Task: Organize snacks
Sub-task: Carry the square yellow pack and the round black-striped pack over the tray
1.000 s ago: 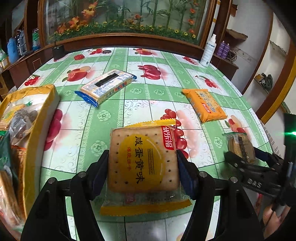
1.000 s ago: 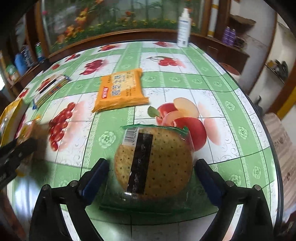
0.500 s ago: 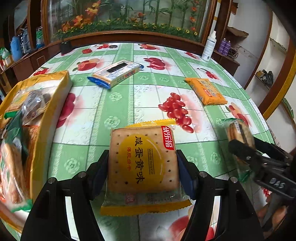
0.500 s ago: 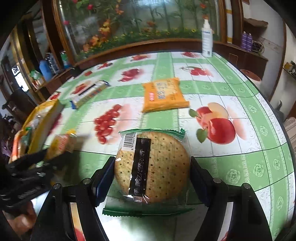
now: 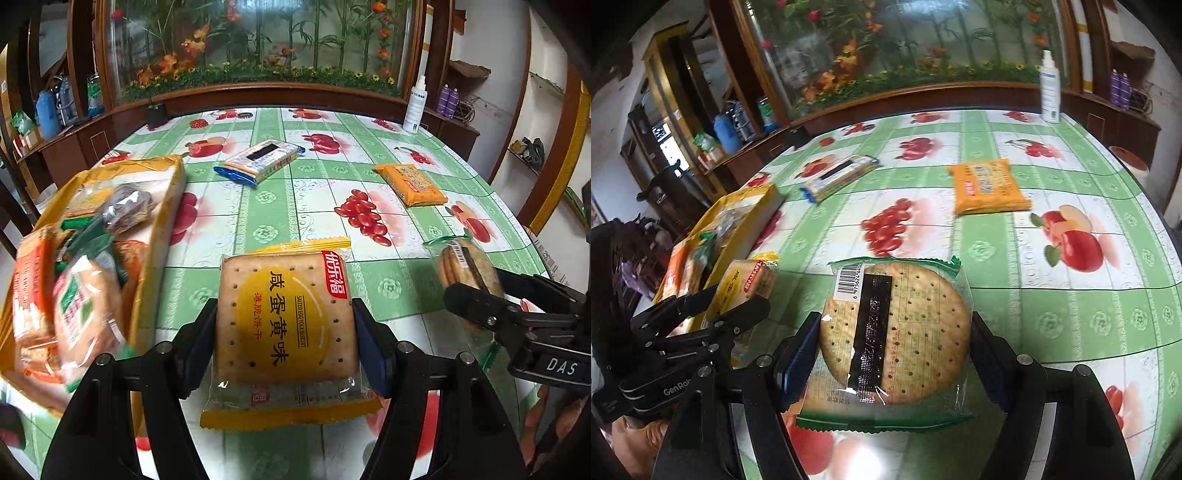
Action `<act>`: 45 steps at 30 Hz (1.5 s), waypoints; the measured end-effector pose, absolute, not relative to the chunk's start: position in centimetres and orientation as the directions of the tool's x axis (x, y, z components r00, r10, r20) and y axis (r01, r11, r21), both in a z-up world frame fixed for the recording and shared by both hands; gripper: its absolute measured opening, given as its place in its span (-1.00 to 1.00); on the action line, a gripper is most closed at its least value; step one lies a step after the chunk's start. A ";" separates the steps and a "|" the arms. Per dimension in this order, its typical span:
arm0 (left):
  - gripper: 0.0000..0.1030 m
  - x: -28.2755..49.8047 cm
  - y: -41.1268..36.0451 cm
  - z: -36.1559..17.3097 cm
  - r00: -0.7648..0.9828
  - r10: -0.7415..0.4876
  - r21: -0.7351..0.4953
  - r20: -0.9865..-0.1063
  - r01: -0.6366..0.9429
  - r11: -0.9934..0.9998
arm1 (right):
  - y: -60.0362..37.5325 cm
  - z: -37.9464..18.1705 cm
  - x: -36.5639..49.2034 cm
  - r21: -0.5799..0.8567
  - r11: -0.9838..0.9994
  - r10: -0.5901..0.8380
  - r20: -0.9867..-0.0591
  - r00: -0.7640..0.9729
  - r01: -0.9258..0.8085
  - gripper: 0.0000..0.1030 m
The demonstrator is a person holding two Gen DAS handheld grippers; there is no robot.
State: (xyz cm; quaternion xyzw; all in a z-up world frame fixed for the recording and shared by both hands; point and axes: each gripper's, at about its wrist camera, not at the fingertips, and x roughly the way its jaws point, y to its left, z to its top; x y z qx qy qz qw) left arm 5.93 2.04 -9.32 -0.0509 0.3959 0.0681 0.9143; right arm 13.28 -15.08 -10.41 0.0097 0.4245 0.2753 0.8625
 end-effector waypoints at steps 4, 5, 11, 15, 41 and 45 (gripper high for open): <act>0.32 4.5 2.6 -8.7 0.691 0.101 -0.026 -0.716 -0.172 0.985 | -14.1 -10.0 12.1 0.247 0.836 0.496 -0.724 0.480 -0.491 0.51; 0.32 4.1 2.9 -8.5 0.695 0.108 -0.023 -0.711 -0.177 0.984 | -13.9 -9.9 11.9 0.248 0.833 0.499 -0.723 0.478 -0.494 0.51; 0.32 2.4 4.5 -7.7 0.713 0.152 -0.016 -0.685 -0.222 0.975 | -12.5 -9.1 10.5 0.241 0.814 0.517 -0.716 0.470 -0.528 0.51; 0.32 1.3 5.8 -7.1 0.724 0.185 -0.007 -0.664 -0.254 0.967 | -11.4 -8.4 9.6 0.236 0.800 0.531 -0.707 0.467 -0.552 0.51; 0.32 -2.5 11.2 -3.8 0.744 0.348 0.027 -0.570 -0.407 0.913 | -5.3 -2.1 6.6 0.263 0.684 0.678 -0.575 0.458 -0.681 0.51; 0.32 -2.6 11.8 -3.7 0.743 0.363 0.031 -0.562 -0.420 0.907 | -4.4 -1.5 6.6 0.265 0.666 0.693 -0.564 0.448 -0.697 0.51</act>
